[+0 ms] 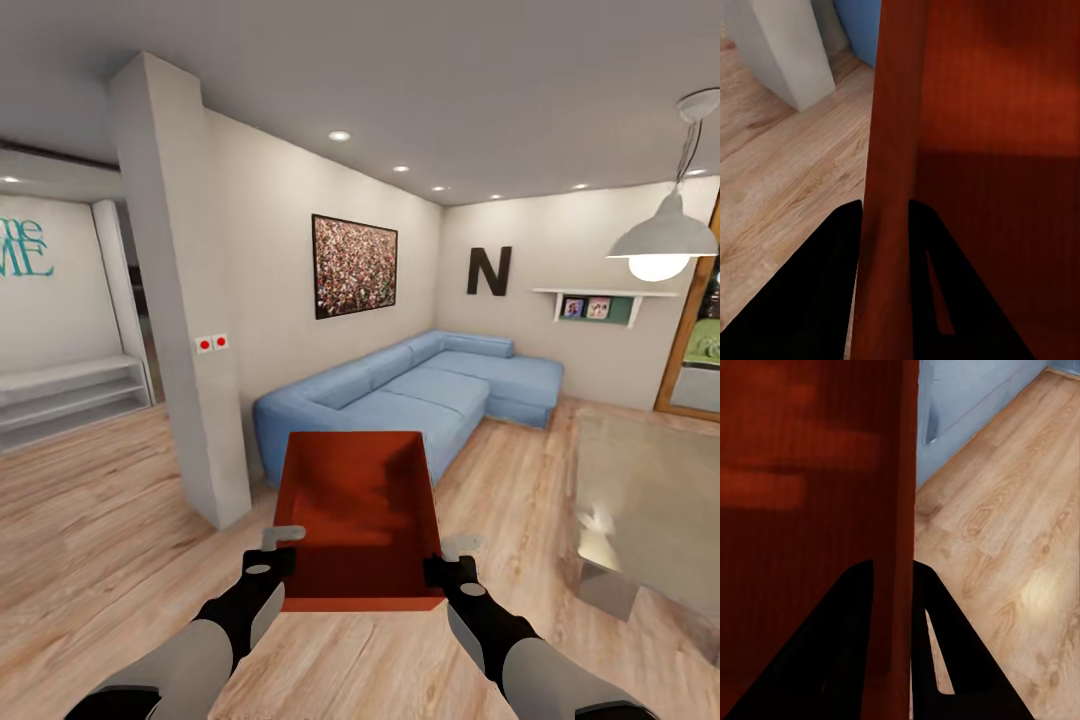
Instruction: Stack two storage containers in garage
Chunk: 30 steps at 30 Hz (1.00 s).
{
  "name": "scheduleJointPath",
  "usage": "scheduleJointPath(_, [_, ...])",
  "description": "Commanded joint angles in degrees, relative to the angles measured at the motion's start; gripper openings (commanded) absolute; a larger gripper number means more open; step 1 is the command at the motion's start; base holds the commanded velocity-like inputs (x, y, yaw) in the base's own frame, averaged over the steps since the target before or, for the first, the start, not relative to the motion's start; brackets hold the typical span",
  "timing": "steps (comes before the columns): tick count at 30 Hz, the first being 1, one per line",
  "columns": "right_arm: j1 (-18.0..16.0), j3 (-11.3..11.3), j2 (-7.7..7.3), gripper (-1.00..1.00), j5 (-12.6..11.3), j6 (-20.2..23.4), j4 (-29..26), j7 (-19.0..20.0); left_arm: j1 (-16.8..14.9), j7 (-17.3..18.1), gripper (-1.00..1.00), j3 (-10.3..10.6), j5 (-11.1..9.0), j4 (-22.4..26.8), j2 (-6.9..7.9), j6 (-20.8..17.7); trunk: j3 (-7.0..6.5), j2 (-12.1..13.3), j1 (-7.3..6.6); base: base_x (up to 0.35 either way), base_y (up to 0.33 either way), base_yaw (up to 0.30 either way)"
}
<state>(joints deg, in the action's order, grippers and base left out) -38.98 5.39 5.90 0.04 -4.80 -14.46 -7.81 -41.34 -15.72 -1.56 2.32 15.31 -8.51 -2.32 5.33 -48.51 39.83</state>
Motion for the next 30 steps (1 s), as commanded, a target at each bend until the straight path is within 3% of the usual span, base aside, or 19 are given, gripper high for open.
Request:
scheduleJointPath(1, [-0.04,-0.73,-0.01,-1.0,0.13,-0.12,-0.04,-0.39,-0.05,-0.54,-1.0,-2.49,1.2,0.16,-0.02,-0.31,0.09,-0.08,0.01,-0.001,0.0,0.276])
scheduleJointPath(30, [-0.04,-0.73,-0.01,-1.0,0.13,-0.14,-0.04,-0.39,-0.05,-0.49,-1.0,-2.49,1.2,0.16,0.07,-0.24,0.09,-0.08,0.01,0.0,0.0,0.276])
